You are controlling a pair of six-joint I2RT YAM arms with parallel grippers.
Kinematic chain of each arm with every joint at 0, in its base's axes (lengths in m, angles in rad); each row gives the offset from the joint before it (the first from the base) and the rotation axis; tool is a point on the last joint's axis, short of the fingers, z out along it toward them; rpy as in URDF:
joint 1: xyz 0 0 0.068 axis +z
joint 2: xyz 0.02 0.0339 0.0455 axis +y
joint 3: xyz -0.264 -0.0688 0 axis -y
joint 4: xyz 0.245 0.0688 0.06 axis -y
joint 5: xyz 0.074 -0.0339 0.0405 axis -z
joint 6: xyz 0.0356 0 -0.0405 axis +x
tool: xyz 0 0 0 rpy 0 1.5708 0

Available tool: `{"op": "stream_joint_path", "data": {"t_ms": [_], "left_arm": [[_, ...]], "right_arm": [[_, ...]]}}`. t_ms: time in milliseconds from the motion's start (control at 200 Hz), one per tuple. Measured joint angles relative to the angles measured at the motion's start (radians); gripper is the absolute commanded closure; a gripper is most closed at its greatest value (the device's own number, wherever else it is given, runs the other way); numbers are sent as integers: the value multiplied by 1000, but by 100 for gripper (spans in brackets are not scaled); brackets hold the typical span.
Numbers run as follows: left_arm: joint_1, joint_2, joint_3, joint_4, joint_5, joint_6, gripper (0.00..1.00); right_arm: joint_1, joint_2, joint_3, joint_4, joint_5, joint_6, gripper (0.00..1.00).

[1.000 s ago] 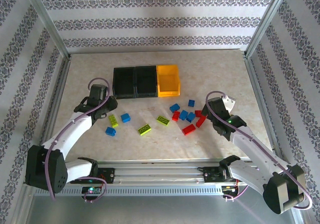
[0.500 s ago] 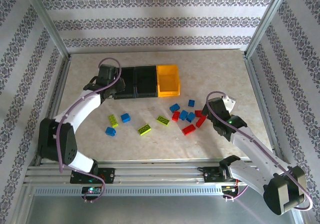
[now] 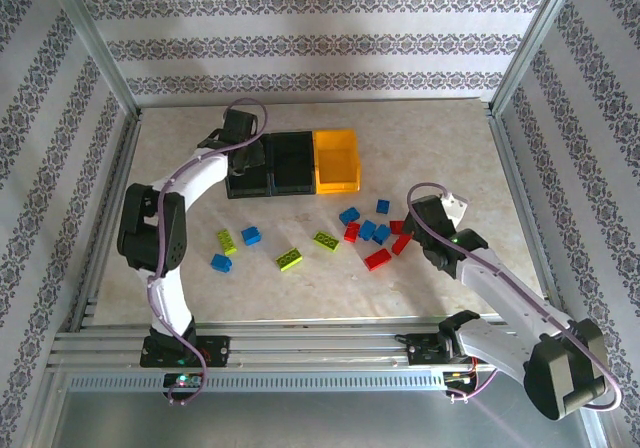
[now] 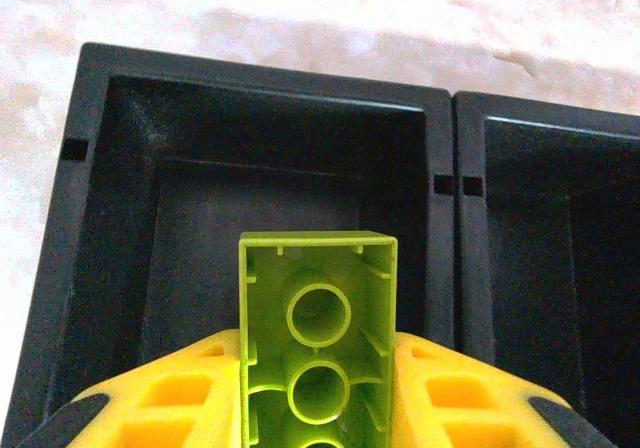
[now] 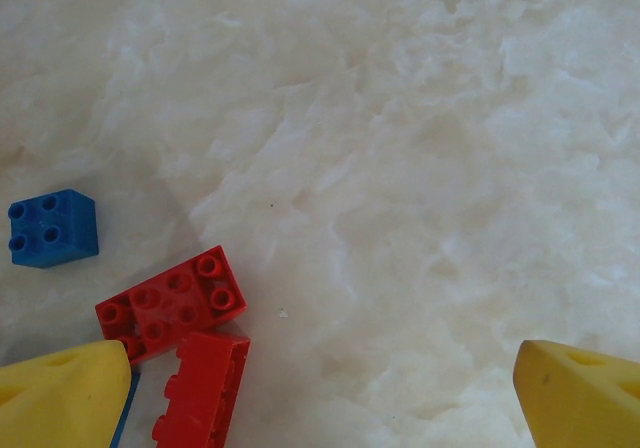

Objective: Sort the legos into containers by color
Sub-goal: Place the lego in the container.

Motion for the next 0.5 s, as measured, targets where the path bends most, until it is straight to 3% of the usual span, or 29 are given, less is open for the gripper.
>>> {"op": "stream_joint_path", "data": {"t_ms": [500], "left_arm": [[-13,108,61,-28,-48,21,84]], "right_arm": [[0,8,4,0,0,0,2]]}}
